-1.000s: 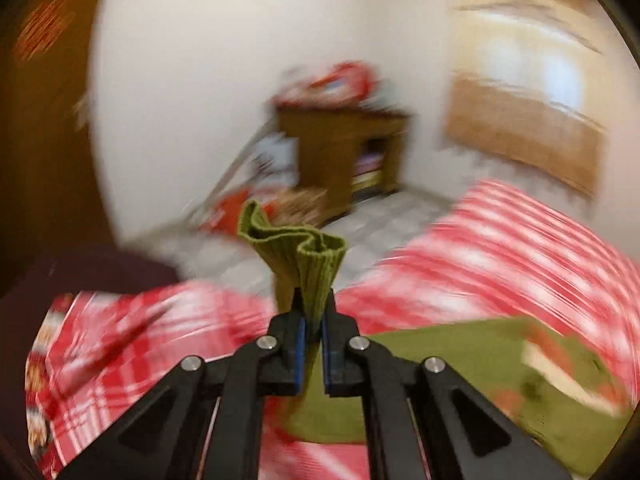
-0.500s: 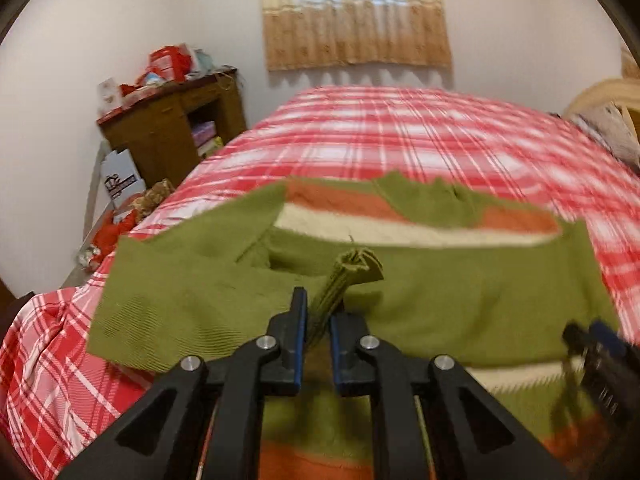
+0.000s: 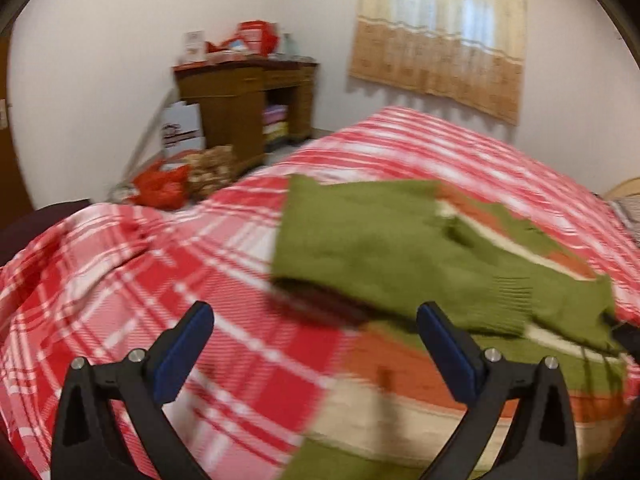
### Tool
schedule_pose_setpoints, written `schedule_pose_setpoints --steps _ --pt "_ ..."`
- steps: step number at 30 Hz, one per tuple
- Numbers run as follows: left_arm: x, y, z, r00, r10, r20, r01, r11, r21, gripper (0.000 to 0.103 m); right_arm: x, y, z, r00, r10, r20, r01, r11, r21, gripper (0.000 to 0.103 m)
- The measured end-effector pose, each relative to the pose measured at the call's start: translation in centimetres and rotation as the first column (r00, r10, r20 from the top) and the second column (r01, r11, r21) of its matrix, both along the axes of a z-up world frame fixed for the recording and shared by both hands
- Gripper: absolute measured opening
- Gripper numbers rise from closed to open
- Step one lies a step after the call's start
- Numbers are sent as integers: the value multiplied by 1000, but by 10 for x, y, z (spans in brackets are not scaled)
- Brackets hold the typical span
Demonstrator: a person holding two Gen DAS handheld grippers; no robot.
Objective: Fold small clothes
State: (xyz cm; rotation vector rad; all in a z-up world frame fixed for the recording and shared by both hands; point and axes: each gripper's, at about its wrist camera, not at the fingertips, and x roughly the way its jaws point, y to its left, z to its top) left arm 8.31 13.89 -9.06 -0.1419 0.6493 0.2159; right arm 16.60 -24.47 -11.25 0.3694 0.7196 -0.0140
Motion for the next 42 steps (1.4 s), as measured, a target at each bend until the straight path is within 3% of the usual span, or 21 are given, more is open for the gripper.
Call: schedule_pose_setpoints --steps 2,6,10,12,13,17,22,27,31,36,42 --pt "6 -2 -13 999 25 -29 -25 1000 12 103 9 36 7 995 102 16 -102 994 35 63" --pt "1 -2 -31 999 24 -43 -25 1000 -10 103 39 101 -4 970 237 -47 -238 971 -28 63" --pt "2 8 -36 999 20 -49 -25 995 -101 103 71 133 -28 968 213 -132 -226 969 -96 62" --pt "1 7 -34 999 19 -36 -22 995 -99 103 75 140 -30 974 201 -107 -216 966 -145 42" --pt "2 4 -34 999 20 -42 -24 996 -87 103 77 147 -30 971 210 -112 -228 955 -191 14" --pt "9 3 -36 998 26 -53 -30 998 -61 103 72 155 -17 967 231 -104 -249 940 -234 5" --pt "8 6 -37 998 27 -54 -30 998 -59 103 63 164 42 963 270 23 -251 920 -302 5" --pt "8 6 -38 998 28 -55 -31 998 -58 103 59 147 121 948 249 198 -164 916 -365 5" --pt "7 6 -38 998 28 -55 -31 998 -56 103 49 114 143 952 187 243 -68 901 -429 5" --pt "9 7 -39 998 30 -57 -33 998 -53 103 47 38 111 985 28 172 56 883 -465 5" --pt "11 6 -40 998 34 -62 -36 999 -41 103 47 -32 31 993 -116 8 107 885 -453 5"
